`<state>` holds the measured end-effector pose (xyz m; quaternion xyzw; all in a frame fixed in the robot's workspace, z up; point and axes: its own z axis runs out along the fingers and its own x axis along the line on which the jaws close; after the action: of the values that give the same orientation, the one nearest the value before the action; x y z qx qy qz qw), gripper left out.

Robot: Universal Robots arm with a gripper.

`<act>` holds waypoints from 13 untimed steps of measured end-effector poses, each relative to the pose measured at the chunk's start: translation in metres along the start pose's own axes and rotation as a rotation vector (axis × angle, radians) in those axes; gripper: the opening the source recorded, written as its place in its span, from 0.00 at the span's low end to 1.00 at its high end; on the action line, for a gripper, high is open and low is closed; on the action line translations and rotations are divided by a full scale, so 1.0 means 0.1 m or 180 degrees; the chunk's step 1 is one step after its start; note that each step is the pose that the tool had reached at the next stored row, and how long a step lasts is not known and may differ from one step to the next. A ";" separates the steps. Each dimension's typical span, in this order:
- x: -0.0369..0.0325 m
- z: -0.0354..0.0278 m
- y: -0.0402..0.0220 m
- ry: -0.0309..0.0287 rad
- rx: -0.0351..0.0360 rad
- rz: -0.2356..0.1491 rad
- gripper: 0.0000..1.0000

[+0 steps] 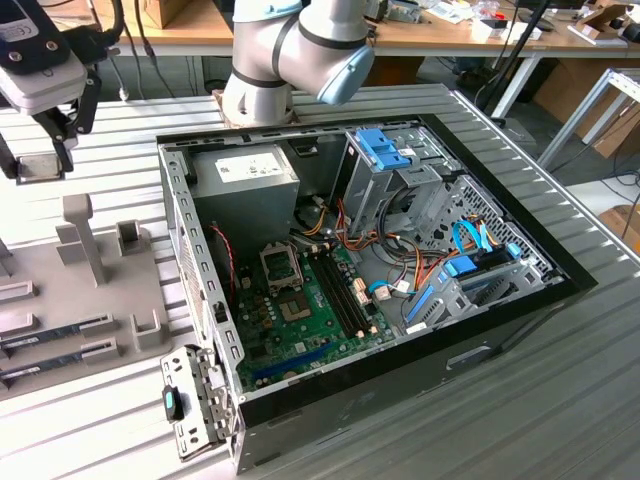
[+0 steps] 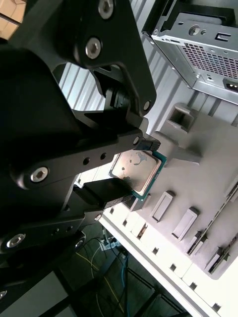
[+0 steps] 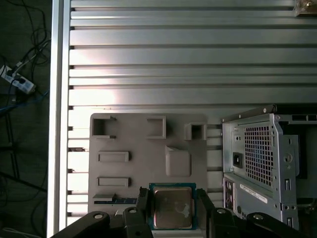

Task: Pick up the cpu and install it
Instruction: 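Pick up the cpu and move it towards the insertion slot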

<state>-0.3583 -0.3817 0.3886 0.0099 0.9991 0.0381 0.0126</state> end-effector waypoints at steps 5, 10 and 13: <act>-0.048 0.002 0.001 0.0000 0.0000 0.0000 0.47; -0.087 0.003 0.002 0.0000 0.0000 0.0000 0.47; -0.119 0.003 0.002 0.0000 0.0000 0.0000 0.47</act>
<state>-0.3464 -0.3817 0.3886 0.0099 0.9991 0.0381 0.0126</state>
